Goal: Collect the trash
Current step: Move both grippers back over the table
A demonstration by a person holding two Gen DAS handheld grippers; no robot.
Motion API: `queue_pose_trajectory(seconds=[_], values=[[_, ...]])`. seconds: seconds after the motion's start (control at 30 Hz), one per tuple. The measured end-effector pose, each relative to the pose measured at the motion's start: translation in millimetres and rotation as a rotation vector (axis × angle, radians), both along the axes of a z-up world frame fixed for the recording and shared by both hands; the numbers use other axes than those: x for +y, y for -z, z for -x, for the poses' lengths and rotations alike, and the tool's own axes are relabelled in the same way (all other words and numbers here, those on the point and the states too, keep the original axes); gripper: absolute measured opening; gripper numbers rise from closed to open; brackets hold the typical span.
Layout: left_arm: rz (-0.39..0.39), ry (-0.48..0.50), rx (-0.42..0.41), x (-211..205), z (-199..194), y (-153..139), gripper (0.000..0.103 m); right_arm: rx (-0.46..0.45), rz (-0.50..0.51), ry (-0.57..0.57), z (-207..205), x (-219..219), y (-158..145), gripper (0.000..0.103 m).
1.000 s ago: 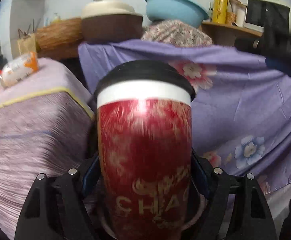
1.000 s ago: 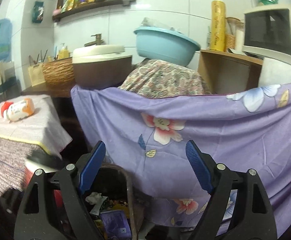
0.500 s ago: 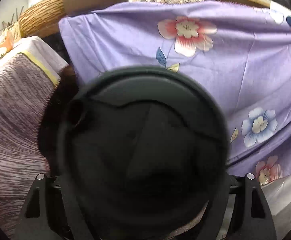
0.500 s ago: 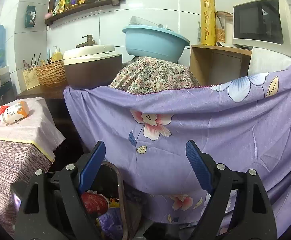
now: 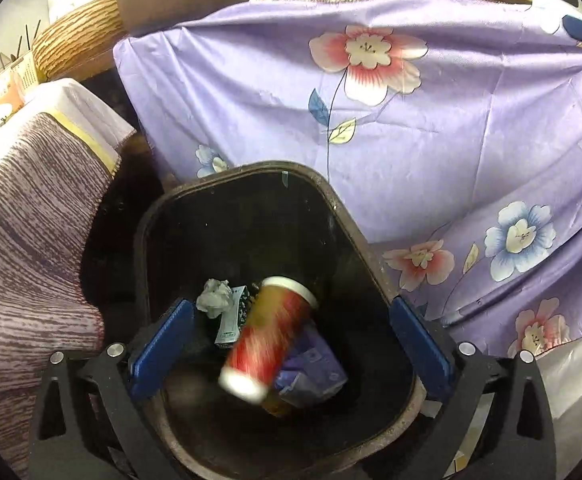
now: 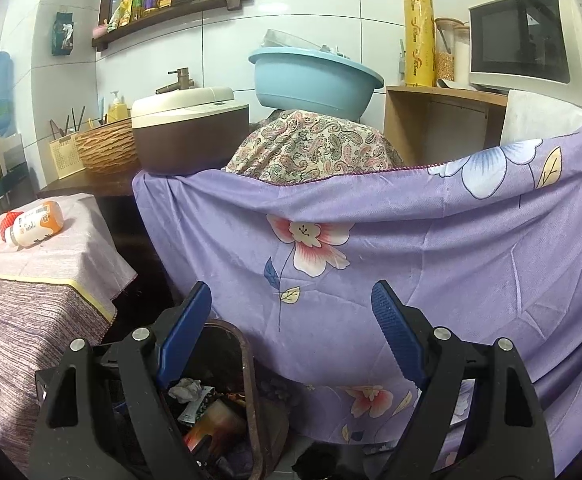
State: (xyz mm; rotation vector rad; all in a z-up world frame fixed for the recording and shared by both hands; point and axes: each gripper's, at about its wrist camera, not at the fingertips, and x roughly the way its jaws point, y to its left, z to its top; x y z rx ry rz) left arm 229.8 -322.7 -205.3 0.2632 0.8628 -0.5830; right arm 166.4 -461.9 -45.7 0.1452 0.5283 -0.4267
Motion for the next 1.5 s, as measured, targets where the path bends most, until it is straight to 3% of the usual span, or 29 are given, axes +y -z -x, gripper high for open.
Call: queue_pose_trajectory(seconds=[0.27,0.43,0.67,0.8,0.93,1.1,1.23,1.5], values=[[0.067,0.022,-0.072,13,21,-37,0.098,-0.017,0.017,-0.005,4,2,-10,0.082],[0.121,0.029,-0.15,32,40,-77,0.098,-0.033,0.024,-0.008,6,3,-17,0.09],[0.155,-0.012,-0.214,74,54,-132,0.098,-0.034,-0.016,-0.065,-7,11,-22,0.09],[0.208,-0.048,-0.216,112,50,-156,0.098,-0.026,-0.062,-0.174,-25,38,-20,0.09],[0.201,-0.111,-0.205,148,35,-166,0.098,-0.005,-0.094,-0.318,-50,82,-18,0.091],[0.122,-0.226,-0.202,206,10,-166,0.098,0.009,-0.102,-0.49,-73,137,-17,0.092],[0.131,-0.312,-0.169,261,-2,-167,0.098,0.062,-0.123,-0.674,-105,177,-15,0.092],[0.119,-0.438,-0.106,337,-16,-160,0.098,0.165,-0.066,-0.815,-175,236,-6,0.092]])
